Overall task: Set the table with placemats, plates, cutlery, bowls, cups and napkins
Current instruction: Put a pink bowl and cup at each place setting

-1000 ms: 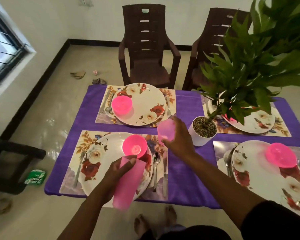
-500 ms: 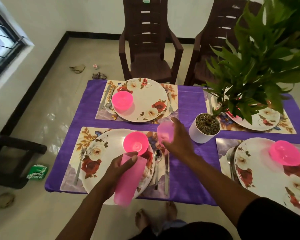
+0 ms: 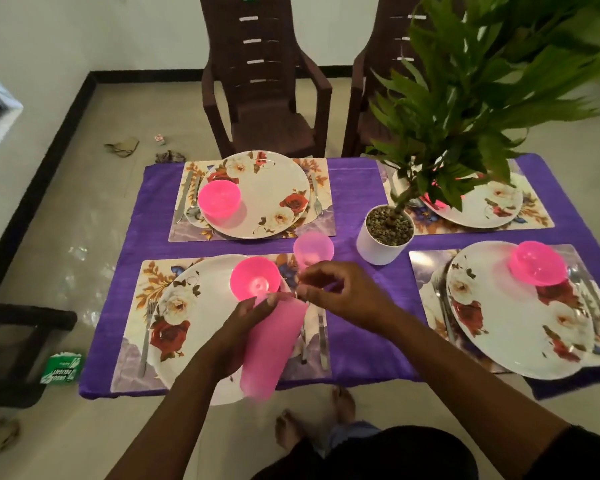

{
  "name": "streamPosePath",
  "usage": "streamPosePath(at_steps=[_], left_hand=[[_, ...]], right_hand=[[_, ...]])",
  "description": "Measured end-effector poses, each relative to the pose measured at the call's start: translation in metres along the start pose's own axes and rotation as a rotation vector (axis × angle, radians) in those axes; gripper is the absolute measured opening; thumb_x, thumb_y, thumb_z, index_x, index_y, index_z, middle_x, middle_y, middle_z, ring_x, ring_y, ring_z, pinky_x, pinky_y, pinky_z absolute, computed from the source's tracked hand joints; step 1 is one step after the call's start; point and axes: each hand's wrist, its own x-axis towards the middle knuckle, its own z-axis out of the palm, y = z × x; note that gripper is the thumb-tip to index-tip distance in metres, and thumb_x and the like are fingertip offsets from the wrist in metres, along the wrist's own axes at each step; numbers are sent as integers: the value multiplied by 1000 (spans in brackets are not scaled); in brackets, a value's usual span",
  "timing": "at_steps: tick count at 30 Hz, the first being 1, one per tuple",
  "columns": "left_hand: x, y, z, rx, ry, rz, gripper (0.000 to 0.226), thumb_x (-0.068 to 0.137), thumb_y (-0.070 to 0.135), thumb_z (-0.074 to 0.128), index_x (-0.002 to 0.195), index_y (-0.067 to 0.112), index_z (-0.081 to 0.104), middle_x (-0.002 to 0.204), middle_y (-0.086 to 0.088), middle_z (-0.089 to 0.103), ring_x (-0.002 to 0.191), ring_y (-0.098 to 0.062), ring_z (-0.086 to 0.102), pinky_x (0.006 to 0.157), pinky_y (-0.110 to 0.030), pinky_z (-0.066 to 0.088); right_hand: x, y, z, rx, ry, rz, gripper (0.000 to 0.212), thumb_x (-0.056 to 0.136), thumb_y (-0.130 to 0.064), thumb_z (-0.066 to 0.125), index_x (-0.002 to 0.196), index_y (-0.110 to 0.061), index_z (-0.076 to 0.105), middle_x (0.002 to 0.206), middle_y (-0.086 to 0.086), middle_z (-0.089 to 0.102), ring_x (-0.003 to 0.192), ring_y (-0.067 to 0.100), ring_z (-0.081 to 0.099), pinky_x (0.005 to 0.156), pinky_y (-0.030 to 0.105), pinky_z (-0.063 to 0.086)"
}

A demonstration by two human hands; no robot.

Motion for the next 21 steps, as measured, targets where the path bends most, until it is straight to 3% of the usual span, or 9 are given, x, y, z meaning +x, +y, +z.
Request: streamPosePath(at_steps=[3, 8, 11, 15, 21], left_hand=[[7, 6, 15, 7, -65, -57, 81, 74, 68, 75, 135, 16, 64, 126, -26, 69, 114, -45, 67, 95, -54, 57], [20, 3, 39, -28, -127, -135, 85, 65, 64, 89, 131, 15, 68, 119, -26, 72, 100, -40, 74, 76, -45, 60], [27, -8, 57, 20, -191, -143, 90, 65, 57, 93, 134, 8, 61, 120, -31, 69, 103, -45, 71, 81, -49, 59], [38, -7, 87, 108, -306, -167, 72, 61, 55, 95, 115, 11, 75, 119, -35, 68, 101, -45, 69, 89, -52, 55], [62, -7, 138, 125, -437, -210, 68, 64, 54, 94, 118, 18, 75, 112, -29, 72, 91, -37, 74, 72, -42, 61]], right_hand=[[-19, -8, -4, 124, -153, 45, 38, 90, -33, 78, 124, -19, 73, 123, -7, 72, 113, 11, 66, 95, 40, 57], [-50, 9, -14, 249, -70, 66, 20, 91, -5, 74, 110, -1, 74, 136, 6, 65, 123, 19, 62, 97, 35, 56], [-72, 24, -29, 338, -82, 179, 8, 87, -4, 78, 95, -2, 75, 141, 2, 60, 128, 18, 58, 100, 44, 56], [-93, 36, -52, 342, -25, 239, 9, 84, -6, 82, 89, -6, 76, 135, 1, 65, 124, 12, 60, 110, 44, 48], [-115, 59, -88, 531, 2, 290, 12, 83, -4, 81, 79, -14, 76, 135, -7, 67, 125, 14, 62, 103, 37, 54]])
